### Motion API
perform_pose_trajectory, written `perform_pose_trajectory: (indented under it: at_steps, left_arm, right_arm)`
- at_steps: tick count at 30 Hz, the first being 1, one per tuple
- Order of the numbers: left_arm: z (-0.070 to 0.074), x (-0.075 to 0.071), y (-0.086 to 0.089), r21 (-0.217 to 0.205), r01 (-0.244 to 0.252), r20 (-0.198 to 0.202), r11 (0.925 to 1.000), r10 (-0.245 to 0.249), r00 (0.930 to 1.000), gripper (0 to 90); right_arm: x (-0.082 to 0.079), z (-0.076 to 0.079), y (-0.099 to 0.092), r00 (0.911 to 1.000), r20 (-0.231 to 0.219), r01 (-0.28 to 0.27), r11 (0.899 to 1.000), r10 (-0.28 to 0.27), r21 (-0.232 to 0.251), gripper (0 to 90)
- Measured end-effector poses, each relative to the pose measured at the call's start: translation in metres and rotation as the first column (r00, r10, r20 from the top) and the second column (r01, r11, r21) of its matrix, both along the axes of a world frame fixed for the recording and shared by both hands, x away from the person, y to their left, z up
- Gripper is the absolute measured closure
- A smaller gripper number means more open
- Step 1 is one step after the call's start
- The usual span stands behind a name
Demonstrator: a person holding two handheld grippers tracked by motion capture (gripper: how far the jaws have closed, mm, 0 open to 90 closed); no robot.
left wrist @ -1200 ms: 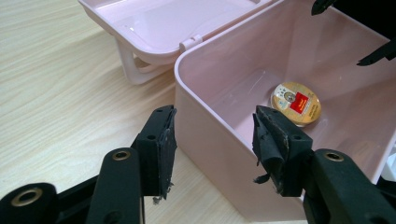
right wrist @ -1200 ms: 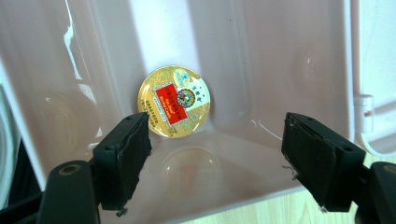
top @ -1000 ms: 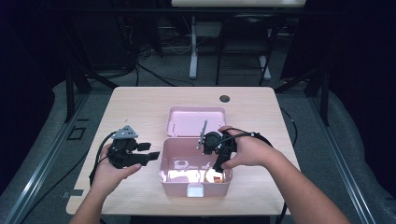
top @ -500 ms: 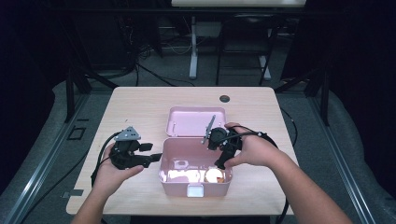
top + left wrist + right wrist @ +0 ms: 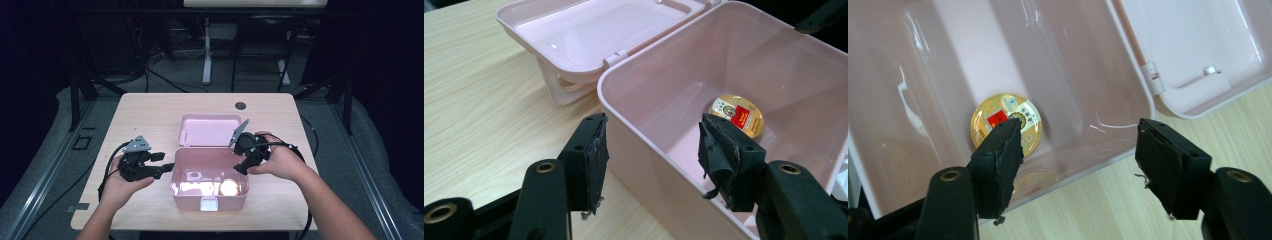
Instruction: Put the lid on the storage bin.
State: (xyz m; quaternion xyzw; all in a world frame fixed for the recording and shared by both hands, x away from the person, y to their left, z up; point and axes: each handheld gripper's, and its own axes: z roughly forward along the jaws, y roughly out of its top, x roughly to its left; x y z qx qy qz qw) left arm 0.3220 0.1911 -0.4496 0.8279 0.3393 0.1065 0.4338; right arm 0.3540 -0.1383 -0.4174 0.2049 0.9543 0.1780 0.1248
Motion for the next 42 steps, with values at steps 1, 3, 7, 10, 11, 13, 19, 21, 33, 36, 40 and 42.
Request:
perform_pose_trajectory:
  at_steps: [1,3,7,10,11,13,19,21,33,36,40,42]
  left_arm:
    - [0.000,0.000,0.000,-0.002,0.002,-0.001,1.0000,-0.002,1.0000,45.8]
    - [0.000,0.000,0.000,-0.004,0.002,0.000,1.0000,-0.002,1.0000,45.8]
    - [-0.001,0.001,0.000,-0.016,0.010,-0.005,0.9998,-0.010,0.9999,46.1]
    - [-0.002,0.001,-0.001,-0.020,0.015,-0.009,0.9997,-0.015,0.9999,48.2]
    - [-0.002,0.001,-0.002,-0.014,0.020,-0.011,0.9997,-0.020,0.9997,48.2]
    - [-0.003,0.000,-0.003,-0.003,0.019,-0.013,0.9998,-0.019,0.9997,49.0]
    - [-0.004,0.000,-0.005,0.001,0.028,-0.011,0.9996,-0.028,0.9995,53.0]
    - [-0.005,0.000,-0.005,-0.008,0.031,-0.020,0.9995,-0.032,0.9993,55.6]
    - [-0.008,0.001,-0.004,0.012,0.014,-0.025,0.9998,-0.014,0.9996,70.6]
    - [-0.008,0.001,-0.004,0.016,0.015,-0.029,0.9998,-0.014,0.9995,75.2]
    - [-0.008,0.000,-0.005,0.022,0.025,-0.029,0.9995,-0.024,0.9993,79.3]
    - [-0.008,0.000,-0.006,0.027,0.034,-0.033,0.9990,-0.033,0.9989,81.1]
  right_arm:
    - [0.000,0.000,-0.001,0.9999,0.004,0.011,1.000,-0.011,0.005,34.6]
    - [0.002,-0.002,-0.003,0.9991,0.017,0.039,0.999,-0.040,0.015,35.3]
    - [0.004,-0.002,-0.008,0.9966,0.021,0.078,0.993,-0.080,0.086,41.8]
    - [0.007,-0.001,-0.010,0.9942,0.027,0.100,0.986,-0.104,0.133,45.4]
    - [0.007,-0.001,-0.010,0.9934,0.028,0.106,0.985,-0.111,0.135,46.0]
    - [0.008,0.000,-0.011,0.9911,0.041,0.119,0.981,-0.127,0.155,46.5]
    - [0.011,-0.003,-0.011,0.9903,0.030,0.128,0.973,-0.136,0.191,46.5]
    - [0.014,-0.005,-0.013,0.9881,0.011,0.149,0.970,-0.154,0.193,47.2]
    - [0.022,-0.010,-0.022,0.9678,0.037,0.230,0.935,-0.249,0.270,53.4]
    - [0.024,-0.011,-0.022,0.9615,0.042,0.249,0.925,-0.272,0.289,54.5]
    - [0.025,-0.010,-0.022,0.9542,0.035,0.269,0.905,-0.297,0.330,60.4]
    - [0.027,-0.010,-0.022,0.9521,0.033,0.275,0.898,-0.304,0.344,60.8]
